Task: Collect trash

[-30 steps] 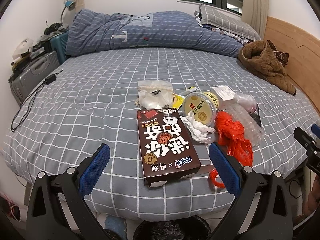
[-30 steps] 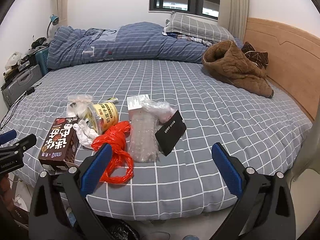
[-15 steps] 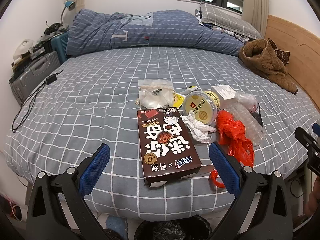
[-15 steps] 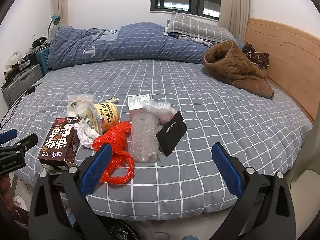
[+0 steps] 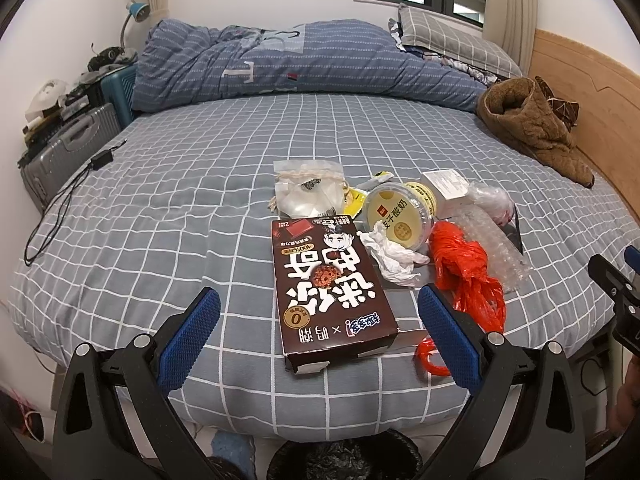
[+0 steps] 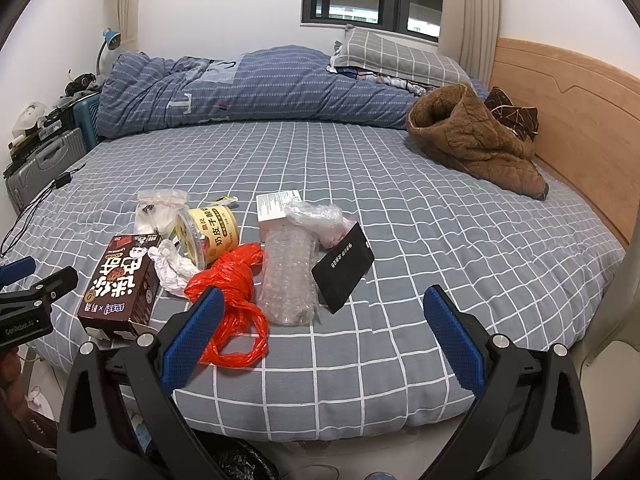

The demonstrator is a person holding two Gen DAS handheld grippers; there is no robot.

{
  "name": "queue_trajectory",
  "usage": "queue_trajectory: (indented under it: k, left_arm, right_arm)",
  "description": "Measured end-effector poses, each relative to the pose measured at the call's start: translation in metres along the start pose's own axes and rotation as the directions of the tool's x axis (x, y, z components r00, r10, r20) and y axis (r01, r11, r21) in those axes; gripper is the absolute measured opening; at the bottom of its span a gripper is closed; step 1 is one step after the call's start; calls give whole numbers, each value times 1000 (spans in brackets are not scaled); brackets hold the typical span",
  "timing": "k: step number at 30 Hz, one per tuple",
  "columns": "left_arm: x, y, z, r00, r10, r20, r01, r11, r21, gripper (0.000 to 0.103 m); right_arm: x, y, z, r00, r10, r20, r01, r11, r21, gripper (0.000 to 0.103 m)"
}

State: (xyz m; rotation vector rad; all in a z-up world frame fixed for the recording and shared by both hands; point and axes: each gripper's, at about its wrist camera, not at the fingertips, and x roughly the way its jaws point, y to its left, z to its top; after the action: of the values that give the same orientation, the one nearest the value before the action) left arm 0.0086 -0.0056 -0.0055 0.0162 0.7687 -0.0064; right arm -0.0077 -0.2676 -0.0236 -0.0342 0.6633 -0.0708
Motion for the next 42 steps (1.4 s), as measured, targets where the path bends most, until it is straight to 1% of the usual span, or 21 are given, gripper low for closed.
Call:
queue_trajectory:
  k: [12, 18, 21, 27, 32, 33, 34, 36, 39, 40, 42]
  left_arm:
    - [-1, -1, 0, 1000, 3, -3, -3, 1000, 0, 97]
    - [7, -4, -2, 1000, 6, -22, -6, 1000, 0, 97]
    - [16, -6, -3, 999, 6, -40, -6, 1000, -2, 97]
    - [40, -12, -4, 997, 17, -81, -18, 1000, -8, 97]
    - [59, -17, -3, 993, 25, -111, -26, 1000, -10, 97]
    - [64, -17, -3, 992, 27, -121, -29, 1000, -10, 97]
    - [67, -18, -3, 991, 29, -128, -30, 999, -11, 97]
    - [74, -19, -4, 989, 29, -143, -31, 999, -14, 97]
    - [83, -21, -4, 986, 31, -161, -35, 999, -21, 97]
    - [86, -22, -3, 986, 30, -166, -34, 999, -24, 97]
    - [91, -24, -4, 984, 39, -172, -43, 999, -24, 97]
  right_arm:
    - [1, 0, 0, 1000, 0, 0, 0, 1000, 0, 96]
    - [6, 1, 1, 1000, -8, -4, 7, 1000, -14, 96]
    - [14, 0, 5, 1000, -12, -9, 12, 1000, -21, 96]
    - [35, 5, 13, 1000, 9, -20, -10, 999, -40, 96]
    - [62, 3, 12, 998, 15, -53, -17, 999, -41, 96]
    - [68, 1, 11, 998, 19, -65, -21, 999, -31, 95]
    - [71, 1, 10, 997, 30, -73, -32, 999, -21, 93]
    - [77, 3, 8, 995, 48, -86, -49, 999, -16, 93]
    - [85, 15, 6, 992, 77, -95, -81, 996, -35, 91]
    - [86, 18, 6, 991, 86, -97, -90, 995, -35, 90]
    - [88, 23, 6, 988, 121, -98, -125, 992, -28, 88]
